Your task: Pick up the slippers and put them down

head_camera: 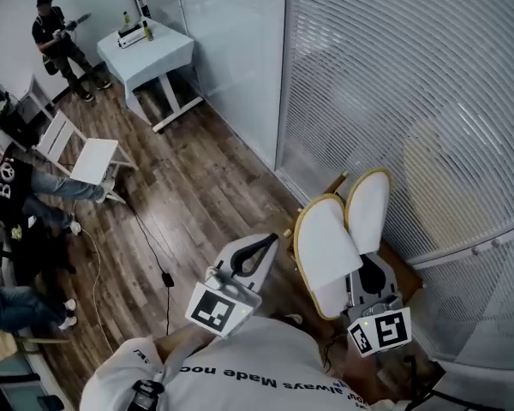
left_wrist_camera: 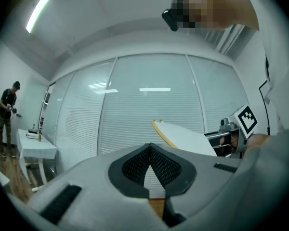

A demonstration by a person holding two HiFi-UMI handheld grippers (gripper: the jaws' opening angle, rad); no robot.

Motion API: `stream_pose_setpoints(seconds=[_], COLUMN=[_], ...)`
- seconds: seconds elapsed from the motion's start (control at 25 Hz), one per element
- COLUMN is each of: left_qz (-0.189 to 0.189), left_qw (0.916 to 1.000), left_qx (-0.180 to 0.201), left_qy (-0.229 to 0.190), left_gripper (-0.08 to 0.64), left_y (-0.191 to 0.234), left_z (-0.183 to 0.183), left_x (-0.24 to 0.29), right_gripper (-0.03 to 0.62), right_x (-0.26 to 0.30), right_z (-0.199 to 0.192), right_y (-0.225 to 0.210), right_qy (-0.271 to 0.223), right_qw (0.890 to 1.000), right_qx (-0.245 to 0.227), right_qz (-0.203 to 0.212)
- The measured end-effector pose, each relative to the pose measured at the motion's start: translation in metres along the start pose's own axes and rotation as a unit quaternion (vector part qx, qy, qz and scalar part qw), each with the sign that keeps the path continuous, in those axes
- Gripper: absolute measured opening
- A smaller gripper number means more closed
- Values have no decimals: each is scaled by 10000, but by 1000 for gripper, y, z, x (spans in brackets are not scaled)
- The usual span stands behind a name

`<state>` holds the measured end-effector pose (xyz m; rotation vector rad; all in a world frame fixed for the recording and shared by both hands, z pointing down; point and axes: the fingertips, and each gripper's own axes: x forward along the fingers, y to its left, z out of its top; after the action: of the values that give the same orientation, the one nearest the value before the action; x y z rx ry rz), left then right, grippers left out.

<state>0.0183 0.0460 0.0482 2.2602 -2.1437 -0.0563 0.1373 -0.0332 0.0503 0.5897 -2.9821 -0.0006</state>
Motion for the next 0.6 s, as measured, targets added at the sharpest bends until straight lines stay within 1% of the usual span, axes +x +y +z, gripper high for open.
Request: stream_pose_setpoints(seconds=[0.16, 0.28, 0.52, 0.6], left_qz=[422, 786, 1409, 1620], left_qw=[9991, 9969, 9900, 9868], left_qx=[-14, -22, 38, 49], left_qy=[12, 9, -70, -75], left_gripper=[11, 11, 11, 11], left_y=[61, 103, 177, 199], left_z=[0, -3, -3, -10], left_x=[-33, -56, -116, -133], right_gripper=[20, 20, 20, 20], right_x=[58, 100, 169, 192], right_z=[6, 7, 8, 2], right_y=[48, 80, 153, 175], right_qy=[14, 5, -51, -74], right_qw=[9988, 9963, 9886, 9854], right_qx=[-82, -127, -171, -183], right_qz=[472, 854, 1495, 1692])
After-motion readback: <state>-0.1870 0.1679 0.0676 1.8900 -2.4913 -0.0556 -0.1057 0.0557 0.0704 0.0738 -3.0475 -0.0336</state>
